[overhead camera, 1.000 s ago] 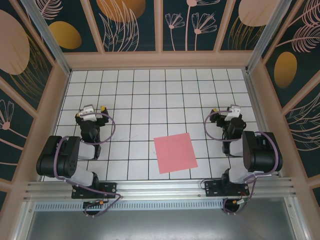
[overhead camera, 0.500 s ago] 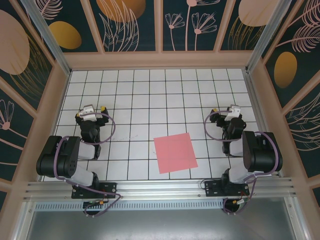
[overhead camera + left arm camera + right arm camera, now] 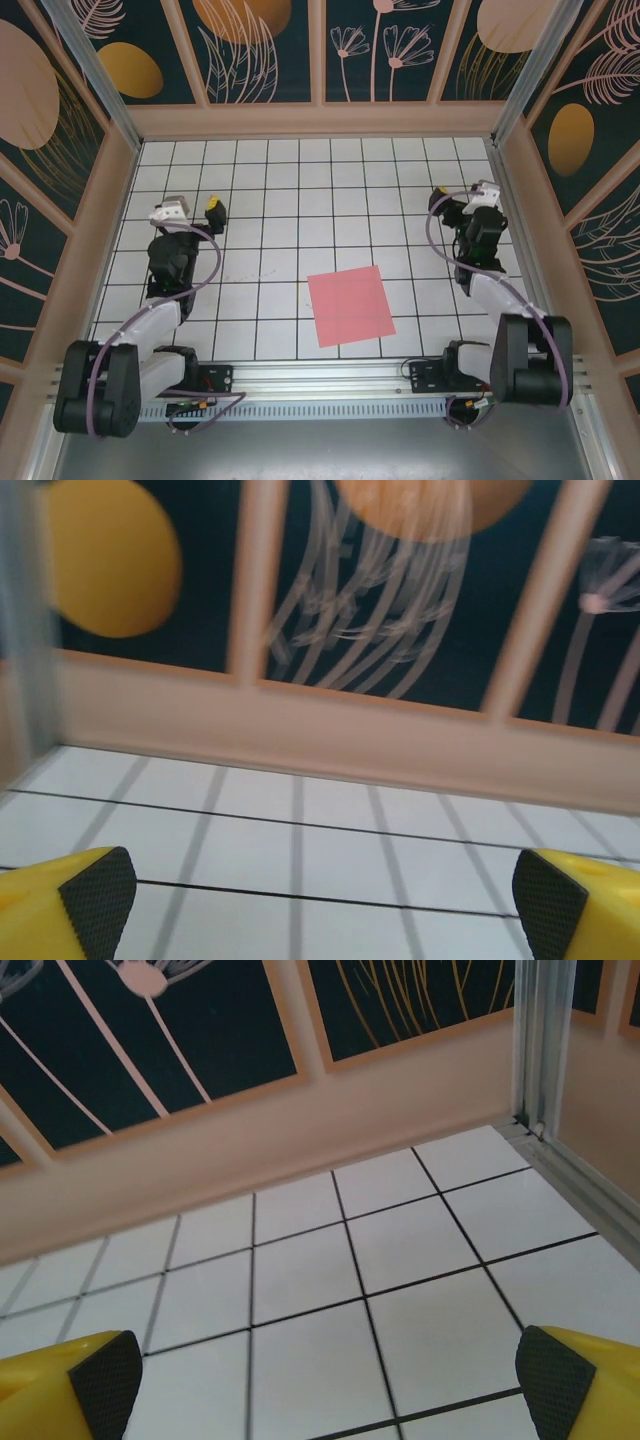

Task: Fold a paper plane with a square sheet of paper (fold left side to right side)
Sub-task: Pick up the square sheet of paper from the bottom-center of the table.

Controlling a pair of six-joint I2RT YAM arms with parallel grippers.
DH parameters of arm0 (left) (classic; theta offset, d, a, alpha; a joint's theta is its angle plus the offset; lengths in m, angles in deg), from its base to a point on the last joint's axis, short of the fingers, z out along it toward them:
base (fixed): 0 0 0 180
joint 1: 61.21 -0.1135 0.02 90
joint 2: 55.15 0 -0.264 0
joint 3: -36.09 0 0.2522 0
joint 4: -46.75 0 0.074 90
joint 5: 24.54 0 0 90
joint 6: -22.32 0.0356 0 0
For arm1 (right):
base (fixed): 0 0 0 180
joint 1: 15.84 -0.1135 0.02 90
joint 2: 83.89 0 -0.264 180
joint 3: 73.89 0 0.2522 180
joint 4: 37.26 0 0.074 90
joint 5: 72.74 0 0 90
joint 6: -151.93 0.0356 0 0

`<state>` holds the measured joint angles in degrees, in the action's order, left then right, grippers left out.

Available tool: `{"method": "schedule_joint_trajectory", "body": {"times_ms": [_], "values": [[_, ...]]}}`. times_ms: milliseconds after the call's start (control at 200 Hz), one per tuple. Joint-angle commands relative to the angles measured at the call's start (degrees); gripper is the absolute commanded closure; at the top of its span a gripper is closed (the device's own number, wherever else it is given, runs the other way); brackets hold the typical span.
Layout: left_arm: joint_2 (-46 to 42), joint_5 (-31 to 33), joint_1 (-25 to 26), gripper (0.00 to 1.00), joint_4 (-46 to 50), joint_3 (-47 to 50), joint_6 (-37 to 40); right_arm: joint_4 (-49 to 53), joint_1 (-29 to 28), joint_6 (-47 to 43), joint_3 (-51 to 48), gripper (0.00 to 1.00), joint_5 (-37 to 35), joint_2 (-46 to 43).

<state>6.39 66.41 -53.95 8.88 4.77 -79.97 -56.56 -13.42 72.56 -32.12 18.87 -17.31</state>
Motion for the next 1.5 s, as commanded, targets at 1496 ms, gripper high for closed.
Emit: {"method": "schedule_joint_trajectory", "body": {"times_ms": [1496], "values": [[28.41,-22.72,50.39,0.01,46.27,-19.44,-4.15,60.28,-41.66,30.63,16.22,0.09,-5.61,15.91]]}}
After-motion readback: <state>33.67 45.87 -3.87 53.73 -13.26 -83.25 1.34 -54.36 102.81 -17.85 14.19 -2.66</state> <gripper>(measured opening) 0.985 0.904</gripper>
